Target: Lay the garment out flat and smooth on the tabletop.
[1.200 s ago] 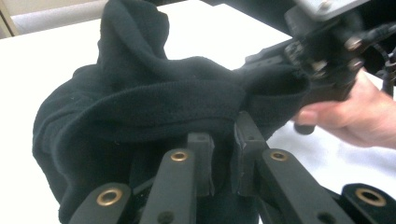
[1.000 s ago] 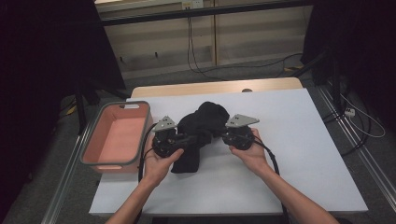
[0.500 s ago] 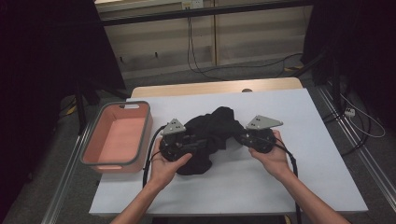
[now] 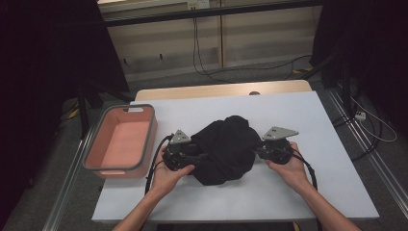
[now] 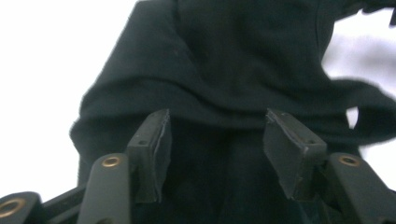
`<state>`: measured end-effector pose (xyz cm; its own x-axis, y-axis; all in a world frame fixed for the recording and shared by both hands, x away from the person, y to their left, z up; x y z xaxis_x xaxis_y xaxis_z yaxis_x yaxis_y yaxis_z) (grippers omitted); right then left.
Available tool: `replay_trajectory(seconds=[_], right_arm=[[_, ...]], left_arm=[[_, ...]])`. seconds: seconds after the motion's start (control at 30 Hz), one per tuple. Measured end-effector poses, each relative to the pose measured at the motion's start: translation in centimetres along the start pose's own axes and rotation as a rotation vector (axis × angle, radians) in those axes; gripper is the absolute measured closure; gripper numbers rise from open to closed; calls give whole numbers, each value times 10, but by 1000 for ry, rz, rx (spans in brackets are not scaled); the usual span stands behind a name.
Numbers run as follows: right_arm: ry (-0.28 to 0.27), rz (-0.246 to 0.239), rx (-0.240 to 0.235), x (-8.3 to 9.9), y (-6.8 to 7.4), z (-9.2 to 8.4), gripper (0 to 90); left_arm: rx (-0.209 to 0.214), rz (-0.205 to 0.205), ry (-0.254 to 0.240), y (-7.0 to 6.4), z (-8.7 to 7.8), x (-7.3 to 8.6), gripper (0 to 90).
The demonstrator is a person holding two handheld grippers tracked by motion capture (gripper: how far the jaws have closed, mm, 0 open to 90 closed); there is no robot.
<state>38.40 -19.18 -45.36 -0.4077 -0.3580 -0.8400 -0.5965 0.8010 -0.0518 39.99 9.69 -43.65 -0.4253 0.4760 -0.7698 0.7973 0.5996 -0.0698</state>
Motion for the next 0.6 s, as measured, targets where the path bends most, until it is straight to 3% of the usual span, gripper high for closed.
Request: replay_trajectory(seconds=[0.1,0.27,0.4,0.5,0.53,0.6], right_arm=[[8,0,-12,3,2,-2,596],[4,5,-38,9,6,-12,462],[14,16,-50,14,6,-20,403],[6,21,-42,17,4,-26,399],[5,27,-41,18,3,-26,399],[18,24,-32,20,1,-21,401]], left_arm=[[-9,8,22,-1,1,4,380],[2,32,52,-9,0,14,291],[28,67,64,-22,2,20,282],[45,88,70,-29,12,23,284],[74,100,60,-32,16,23,306],[68,124,74,-37,24,23,365]])
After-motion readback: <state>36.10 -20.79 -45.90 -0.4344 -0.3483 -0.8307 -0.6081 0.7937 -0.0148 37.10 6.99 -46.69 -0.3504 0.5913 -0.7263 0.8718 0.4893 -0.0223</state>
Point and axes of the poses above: each handheld gripper's, and its own axes: z roughly forward along the jaws, x roughly out of its underside, y roughly to its left, the point moved 3 cm from there along z, roughly forward along the jaws
